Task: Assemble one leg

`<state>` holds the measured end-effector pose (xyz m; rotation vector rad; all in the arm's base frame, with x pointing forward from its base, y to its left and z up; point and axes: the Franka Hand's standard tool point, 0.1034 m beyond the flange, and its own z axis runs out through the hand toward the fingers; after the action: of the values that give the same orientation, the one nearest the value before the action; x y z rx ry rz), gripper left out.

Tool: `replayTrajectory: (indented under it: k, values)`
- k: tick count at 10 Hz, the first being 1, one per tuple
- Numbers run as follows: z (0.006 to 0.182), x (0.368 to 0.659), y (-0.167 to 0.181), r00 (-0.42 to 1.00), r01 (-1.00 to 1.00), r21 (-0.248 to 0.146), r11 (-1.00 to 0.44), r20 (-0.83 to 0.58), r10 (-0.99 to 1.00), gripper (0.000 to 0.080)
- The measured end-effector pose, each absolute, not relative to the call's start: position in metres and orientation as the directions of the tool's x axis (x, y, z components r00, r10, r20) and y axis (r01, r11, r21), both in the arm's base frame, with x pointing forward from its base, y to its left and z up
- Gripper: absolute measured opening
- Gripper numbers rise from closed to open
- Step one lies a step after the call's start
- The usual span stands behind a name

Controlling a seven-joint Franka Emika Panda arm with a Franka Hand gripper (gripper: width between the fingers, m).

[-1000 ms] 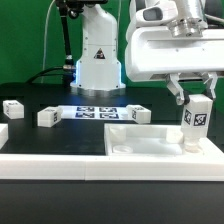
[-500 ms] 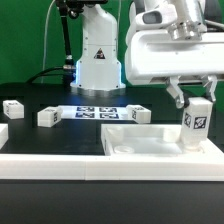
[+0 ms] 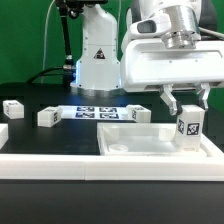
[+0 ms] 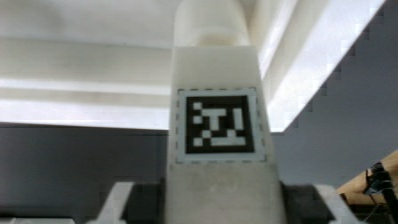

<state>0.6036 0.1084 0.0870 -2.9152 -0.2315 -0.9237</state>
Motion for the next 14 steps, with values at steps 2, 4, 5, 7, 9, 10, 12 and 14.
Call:
replayTrajectory:
  k: [2,4,5,7,9,10,12,14]
  values:
    - [0.087,0.605,0.109,0.815,0.167,-0.028,-0.986,0.567,0.122,0.0292]
    - [0.084,0.603,0.109,0.821,0.167,-0.029,-0.986,0.558,0.123,0.0551]
    - [0.084,0.603,0.109,0.821,0.167,-0.029,-0.986,0.558,0.123,0.0551]
    - [0.083,0.603,0.109,0.822,0.167,-0.029,-0.986,0.557,0.123,0.0643]
    - [0.084,0.602,0.108,0.828,0.167,-0.030,-0.985,0.547,0.124,0.0649]
    - [0.093,0.603,0.108,0.836,0.169,-0.031,-0.985,0.533,0.127,0.0649]
    - [0.107,0.605,0.107,0.849,0.178,-0.031,-0.983,0.510,0.138,0.0649]
    - [0.104,0.604,0.109,0.861,0.181,-0.035,-0.983,0.489,0.142,0.0649]
